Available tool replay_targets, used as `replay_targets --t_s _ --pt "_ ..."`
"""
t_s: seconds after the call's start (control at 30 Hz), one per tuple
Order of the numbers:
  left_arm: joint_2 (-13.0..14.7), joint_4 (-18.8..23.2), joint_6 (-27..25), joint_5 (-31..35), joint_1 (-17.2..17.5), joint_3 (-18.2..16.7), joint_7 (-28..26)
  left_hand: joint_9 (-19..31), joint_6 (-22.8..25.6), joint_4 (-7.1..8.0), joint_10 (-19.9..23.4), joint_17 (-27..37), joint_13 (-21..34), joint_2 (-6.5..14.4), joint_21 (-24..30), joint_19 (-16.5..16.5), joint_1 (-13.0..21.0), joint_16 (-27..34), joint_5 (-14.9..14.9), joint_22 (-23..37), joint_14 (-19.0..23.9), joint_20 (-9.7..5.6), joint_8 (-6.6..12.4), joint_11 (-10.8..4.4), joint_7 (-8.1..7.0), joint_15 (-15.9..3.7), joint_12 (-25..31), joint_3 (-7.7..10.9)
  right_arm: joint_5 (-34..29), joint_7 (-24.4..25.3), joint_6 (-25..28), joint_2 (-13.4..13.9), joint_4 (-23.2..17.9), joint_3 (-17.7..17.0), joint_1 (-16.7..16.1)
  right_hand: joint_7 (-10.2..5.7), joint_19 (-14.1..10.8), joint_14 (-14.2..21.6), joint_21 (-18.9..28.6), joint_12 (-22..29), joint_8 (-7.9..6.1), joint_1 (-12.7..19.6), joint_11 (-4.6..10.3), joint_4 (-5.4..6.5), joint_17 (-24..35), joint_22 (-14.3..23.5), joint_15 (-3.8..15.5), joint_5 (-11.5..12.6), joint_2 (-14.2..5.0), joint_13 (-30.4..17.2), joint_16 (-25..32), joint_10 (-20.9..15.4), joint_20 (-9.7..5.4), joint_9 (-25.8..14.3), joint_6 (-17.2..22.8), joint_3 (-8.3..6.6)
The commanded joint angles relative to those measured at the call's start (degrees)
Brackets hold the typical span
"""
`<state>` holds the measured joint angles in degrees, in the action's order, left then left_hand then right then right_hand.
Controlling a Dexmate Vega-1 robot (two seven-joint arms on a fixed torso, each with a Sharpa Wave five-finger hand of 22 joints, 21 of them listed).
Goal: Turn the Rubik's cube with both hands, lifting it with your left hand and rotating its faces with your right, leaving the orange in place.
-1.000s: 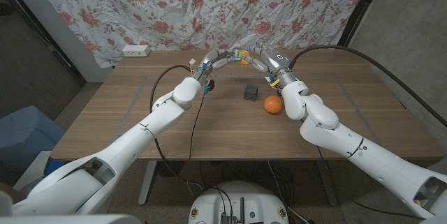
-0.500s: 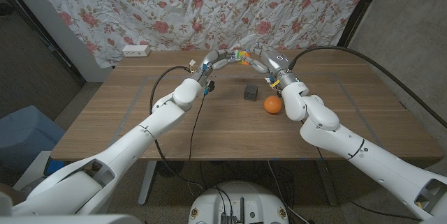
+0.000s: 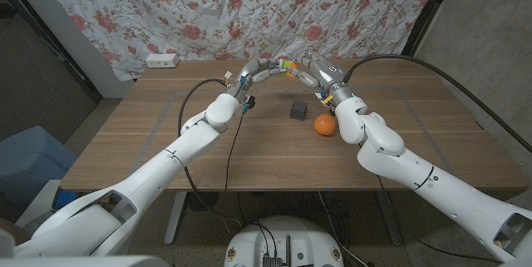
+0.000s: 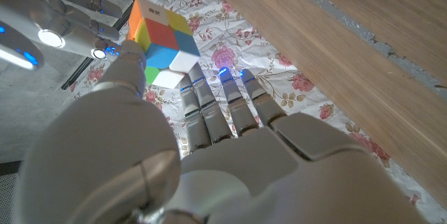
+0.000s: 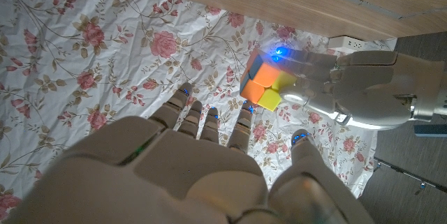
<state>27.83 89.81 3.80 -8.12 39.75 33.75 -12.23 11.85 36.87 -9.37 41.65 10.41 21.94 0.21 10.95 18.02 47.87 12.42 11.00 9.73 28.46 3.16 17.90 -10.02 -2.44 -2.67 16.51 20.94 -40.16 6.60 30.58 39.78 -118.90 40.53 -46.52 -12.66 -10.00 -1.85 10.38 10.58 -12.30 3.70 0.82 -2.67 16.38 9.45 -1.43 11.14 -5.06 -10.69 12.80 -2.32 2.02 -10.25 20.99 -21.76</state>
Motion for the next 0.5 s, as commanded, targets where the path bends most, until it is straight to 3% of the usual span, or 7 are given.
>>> replay_targets --t_s 0.03,0.5 --pt "-0.17 0.14 -0.16 0.24 0.27 -0.14 -0.56 0.32 0.35 -0.13 0.54 0.17 0.22 0.77 0.07 -0.09 0.03 0.00 0.37 0.24 0.66 -0.20 -0.02 -0.49 -0.04 -6.85 0.10 -0.18 -0.09 0.87 -0.82 0.07 -0.40 -0.31 -0.66 0.20 -0.03 -0.64 0.36 0.35 -0.48 -0.26 0.03 0.36 0.17 0.17 0.10 0.35 -2.80 -0.18 0.23 0.05 -0.30 -0.25 1.44 0.12" --pt "-0.88 -0.32 0.74 0.13 0.68 -0.31 -1.44 0.35 0.40 -0.17 0.44 0.18 0.36 0.97 0.08 -0.12 0.11 -0.08 0.39 0.24 0.60 -0.10 -0.16 -0.29 0.12 -6.80 -0.09 -0.19 -0.53 0.97 -0.95 -0.06 -0.88 -0.41 -1.23 0.07 -0.28 -0.38 0.45 0.50 -0.73 -0.25 0.14 0.39 0.21 0.17 0.09 0.40 -2.79 -0.19 0.42 -0.01 -0.50 -0.36 3.07 0.05"
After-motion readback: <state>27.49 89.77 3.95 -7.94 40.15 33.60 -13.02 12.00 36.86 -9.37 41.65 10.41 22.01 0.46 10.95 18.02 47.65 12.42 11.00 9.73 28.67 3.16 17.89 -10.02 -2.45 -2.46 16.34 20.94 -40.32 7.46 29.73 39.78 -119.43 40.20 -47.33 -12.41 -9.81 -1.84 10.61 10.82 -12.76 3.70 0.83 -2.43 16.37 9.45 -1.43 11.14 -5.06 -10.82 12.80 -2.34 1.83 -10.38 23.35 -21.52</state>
